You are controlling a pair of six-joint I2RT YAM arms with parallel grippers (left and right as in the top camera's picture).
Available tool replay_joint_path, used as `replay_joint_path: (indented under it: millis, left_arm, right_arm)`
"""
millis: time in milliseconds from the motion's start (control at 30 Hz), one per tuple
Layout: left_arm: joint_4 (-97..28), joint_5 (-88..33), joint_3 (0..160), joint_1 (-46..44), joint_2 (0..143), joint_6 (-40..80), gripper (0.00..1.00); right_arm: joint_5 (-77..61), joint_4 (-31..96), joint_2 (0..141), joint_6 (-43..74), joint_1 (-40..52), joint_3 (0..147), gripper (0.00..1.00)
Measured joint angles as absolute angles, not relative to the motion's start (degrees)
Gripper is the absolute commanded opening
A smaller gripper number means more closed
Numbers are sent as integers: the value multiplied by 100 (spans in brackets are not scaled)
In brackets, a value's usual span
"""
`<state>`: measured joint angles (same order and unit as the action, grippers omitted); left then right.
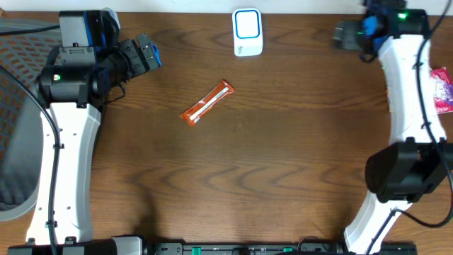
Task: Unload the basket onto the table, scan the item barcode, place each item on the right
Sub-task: 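Reach the right gripper down to the red snack bar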
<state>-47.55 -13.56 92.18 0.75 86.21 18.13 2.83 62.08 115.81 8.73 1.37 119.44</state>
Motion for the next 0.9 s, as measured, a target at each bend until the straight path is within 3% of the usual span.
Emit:
replay_joint_path:
  millis: [200,500,633,900]
  left_arm:
    - [-4755,-1356,9218,75,8621,1813,98]
    - [-4755,-1356,9218,75,8621,1815,98]
    - [-4755,-1356,9218,75,8621,1813,98]
    - [-4755,-1356,9218,75,8621,1815,98]
  right_arm:
    - [-1282,5876,11883,1085,899,11946,99]
    - [-1859,5168,13139,3041,2067,11939,96]
    - [-1914,4989,13574,3649,2477,11904,90]
    - [-1946,4807,13662,4270,3098,11856,68]
